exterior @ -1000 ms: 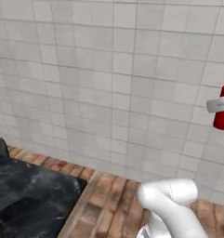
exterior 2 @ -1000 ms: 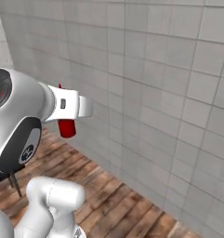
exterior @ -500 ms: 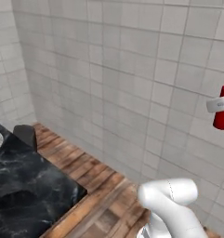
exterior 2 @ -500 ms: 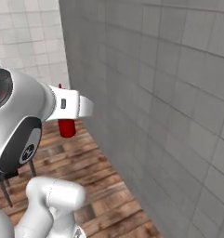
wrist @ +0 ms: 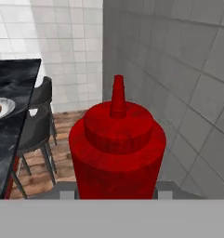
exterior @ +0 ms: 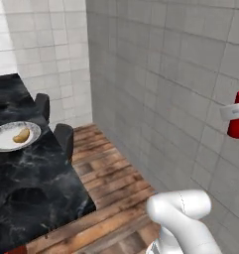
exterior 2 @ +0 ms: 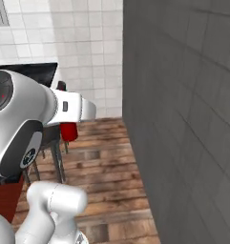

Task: Move the hot dog bun to the plate on the dining table and place the condiment next to that plate. Then navigate to the fridge and take the sausage and place it on the plate as well.

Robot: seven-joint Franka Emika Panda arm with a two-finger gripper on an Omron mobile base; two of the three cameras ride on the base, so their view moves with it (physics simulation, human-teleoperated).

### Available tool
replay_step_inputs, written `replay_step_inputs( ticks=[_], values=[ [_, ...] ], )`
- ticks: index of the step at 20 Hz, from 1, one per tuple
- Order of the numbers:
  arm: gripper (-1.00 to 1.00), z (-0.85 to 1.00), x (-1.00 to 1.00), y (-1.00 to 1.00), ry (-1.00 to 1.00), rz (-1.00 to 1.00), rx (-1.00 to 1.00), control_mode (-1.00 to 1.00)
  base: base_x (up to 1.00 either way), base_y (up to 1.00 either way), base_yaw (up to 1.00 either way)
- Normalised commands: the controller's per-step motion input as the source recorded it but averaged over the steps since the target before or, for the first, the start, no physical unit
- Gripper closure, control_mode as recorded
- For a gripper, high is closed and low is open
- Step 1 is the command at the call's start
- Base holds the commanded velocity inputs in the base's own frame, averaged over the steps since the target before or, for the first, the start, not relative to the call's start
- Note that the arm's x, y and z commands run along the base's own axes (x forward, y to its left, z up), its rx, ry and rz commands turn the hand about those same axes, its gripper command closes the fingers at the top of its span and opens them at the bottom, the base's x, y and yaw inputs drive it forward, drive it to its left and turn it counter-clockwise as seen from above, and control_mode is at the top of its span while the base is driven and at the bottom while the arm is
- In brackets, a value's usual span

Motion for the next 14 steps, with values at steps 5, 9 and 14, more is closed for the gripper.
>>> replay_step_inputs(
  ticks=[5,9,14],
  values=[
    [1.00,0.00,0.00,0.00,0.00,0.00,0.00,1.00,0.61,-0.36,0.55],
    [1.00,0.00,0.00,0.00,0.00,0.00,0.00,1.00,0.54,-0.47,0.50],
    [1.00,0.00,0.00,0.00,0.00,0.00,0.00,1.00,0.46,-0.46,0.51]
  ],
)
